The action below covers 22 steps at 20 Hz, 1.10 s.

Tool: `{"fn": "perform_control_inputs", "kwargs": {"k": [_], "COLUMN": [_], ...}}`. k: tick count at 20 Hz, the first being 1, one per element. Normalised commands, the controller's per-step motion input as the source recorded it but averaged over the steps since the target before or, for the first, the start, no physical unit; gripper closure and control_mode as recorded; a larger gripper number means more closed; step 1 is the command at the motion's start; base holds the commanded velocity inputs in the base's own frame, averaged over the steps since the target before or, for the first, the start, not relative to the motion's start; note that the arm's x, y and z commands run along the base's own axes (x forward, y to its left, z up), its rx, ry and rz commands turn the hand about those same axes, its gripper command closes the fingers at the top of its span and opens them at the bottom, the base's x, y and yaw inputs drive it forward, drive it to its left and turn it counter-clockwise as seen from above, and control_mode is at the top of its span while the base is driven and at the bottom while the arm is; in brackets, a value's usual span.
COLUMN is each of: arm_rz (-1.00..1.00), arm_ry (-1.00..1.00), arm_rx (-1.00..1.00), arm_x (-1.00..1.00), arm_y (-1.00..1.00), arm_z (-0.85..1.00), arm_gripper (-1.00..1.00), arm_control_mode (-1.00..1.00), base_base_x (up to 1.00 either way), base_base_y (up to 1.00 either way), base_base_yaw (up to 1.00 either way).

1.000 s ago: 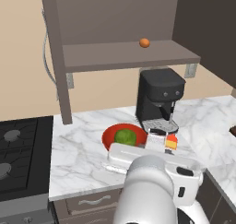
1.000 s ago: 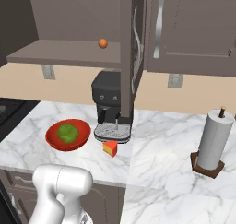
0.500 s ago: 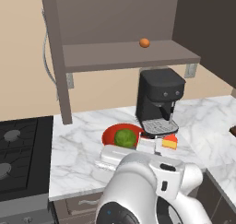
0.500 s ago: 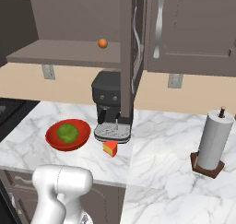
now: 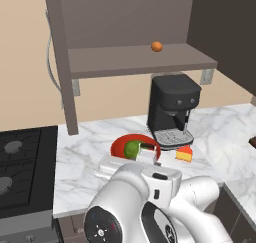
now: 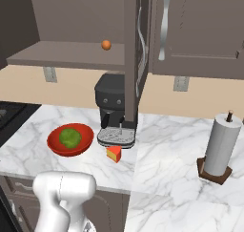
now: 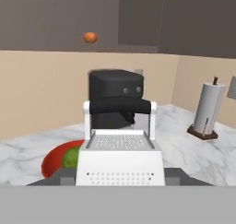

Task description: Pick the cheese from the fridge and the cheese grater from the cabinet and place them next to the salad bowl.

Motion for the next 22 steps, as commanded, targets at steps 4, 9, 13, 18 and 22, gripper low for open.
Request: {"fn": "perform_control_inputs", "kwargs": {"k": [4, 9, 13, 18, 22], "arm_rz": [0.02, 0.04, 0.07, 0.09, 0.1], "arm_ry": [-0.09, -0.08, -0.03, 0.0, 0.0], "arm_rx": [-0.05, -0.03, 0.0, 0.0, 0.0], "arm_x": [0.4, 0.18, 0.04, 0.0, 0.01], "arm_y": [-0.03, -0.07, -0.07, -0.11, -0.18], "arm_z": [-0.43, -0.3, -0.13, -0.03, -0.02], "arm_gripper": [1.0, 1.0, 1.0, 1.0, 1.0], "arm_control_mode": [-1.0, -1.0, -1.0, -1.0, -1.0], "base_base_x": [0.0, 0.0, 0.0, 0.0, 0.0], "base_base_y": [0.0, 0.0, 0.0, 0.0, 0.0], "base_base_yaw": [0.0, 0.0, 0.0, 0.0, 0.0]}}
